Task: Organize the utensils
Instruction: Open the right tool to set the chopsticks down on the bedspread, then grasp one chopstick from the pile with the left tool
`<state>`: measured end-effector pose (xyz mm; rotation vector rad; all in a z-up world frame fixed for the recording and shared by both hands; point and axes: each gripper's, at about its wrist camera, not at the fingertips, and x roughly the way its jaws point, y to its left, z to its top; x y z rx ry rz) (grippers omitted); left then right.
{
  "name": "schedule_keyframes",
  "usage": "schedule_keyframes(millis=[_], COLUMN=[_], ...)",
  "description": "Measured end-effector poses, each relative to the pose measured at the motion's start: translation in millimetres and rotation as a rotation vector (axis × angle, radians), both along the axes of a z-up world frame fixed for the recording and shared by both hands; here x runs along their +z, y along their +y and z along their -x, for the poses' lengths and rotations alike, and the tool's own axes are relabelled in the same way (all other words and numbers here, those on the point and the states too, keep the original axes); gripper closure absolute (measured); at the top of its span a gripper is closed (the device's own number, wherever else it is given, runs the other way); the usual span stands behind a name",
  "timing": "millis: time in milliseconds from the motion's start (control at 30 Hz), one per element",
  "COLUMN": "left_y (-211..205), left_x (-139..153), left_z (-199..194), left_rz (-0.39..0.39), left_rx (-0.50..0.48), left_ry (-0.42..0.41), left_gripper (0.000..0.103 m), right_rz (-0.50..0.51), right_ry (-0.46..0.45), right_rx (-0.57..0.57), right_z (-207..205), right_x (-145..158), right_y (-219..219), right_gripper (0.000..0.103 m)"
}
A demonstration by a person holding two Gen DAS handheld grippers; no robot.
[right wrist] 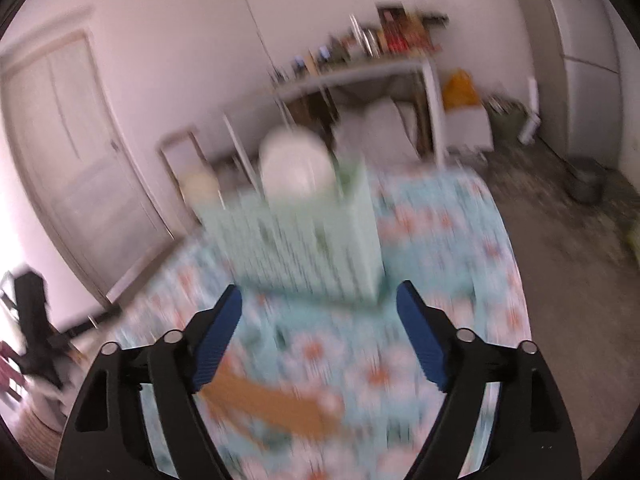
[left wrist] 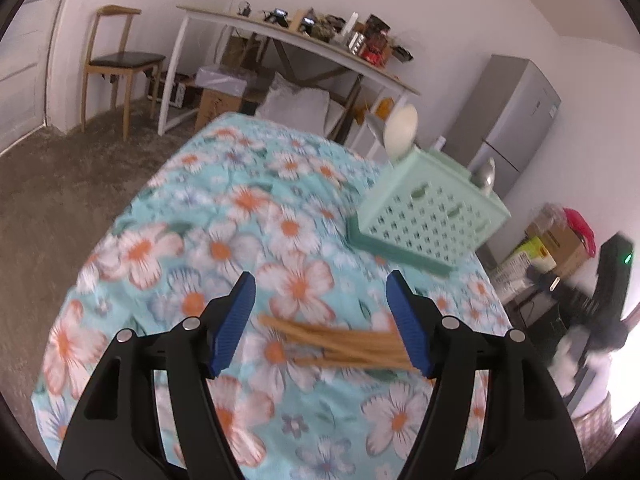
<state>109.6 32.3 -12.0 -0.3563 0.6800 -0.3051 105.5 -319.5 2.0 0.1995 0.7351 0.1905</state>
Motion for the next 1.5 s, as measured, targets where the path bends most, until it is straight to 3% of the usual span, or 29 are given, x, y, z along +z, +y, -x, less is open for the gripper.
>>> schedule_keyframes(millis=[67,200,400,633,833,967,1100,1200,1333,1500], left_y=[-3.9,-12.2,-27.9,-53.9,-94.4,-134.3,-173.1,-194.8,-216.1,-223.0], left_x=[-5.3,-13.5,-17.3,-16.4,-17.2,-18.9,-23.1,-27.8,-39.7,-48.1], left_z=[5.6,11.9,17.5,24.2,24.0,26.7,39.0,46.6,51.8,50.4], left_rz=[-0.002,-0.015,-0.054,-0.115,-0.261,-0.413,-0.588,-0.661,-0.747,-0.82], left_rx=[-0.019,-0.049,-0.071,-0.102,-0.224,-0.385,-0.569,-0.683,-0.804,-0.869], left_ry=[0.01,0.042,0.059,0.044,0.005,-0.063,-0.169,-0.221,-0.25,-0.237], left_gripper=[0.039,0.038,0.038,0.038,0.038,0.039,0.049,0.058,0.07,0.075], right_rz=[0.048,0.099,0.087,0.085,-0.063,-0.211,-0.356,-0.417,-0.428,-0.424], right_ry=[0.076,0.133,0.155,0.128,0.148,0.151,0.15,0.152,0.152,0.147], right_rx=[-0.031,-0.074,-0.134,-0.148,-0.106,-0.088,-0.059,-0.046,-0.028,-0.02], right_z=[16.3,41.9,60.7,57.1,48.3,45.0,42.2,40.8,40.7,41.3], right_x=[-23.3,-49.7,-65.2,-62.2,-67.3,-72.9,-77.7,-80.4,-80.6,-81.2], right_y=[6.6,11.9,0.7,-10.4,-30.2,-48.8,-66.4,-72.9,-74.3,-74.6], right_gripper=[0.018,0.017,0.014,0.013,0.013,0.013,0.013,0.013,0.013,0.013])
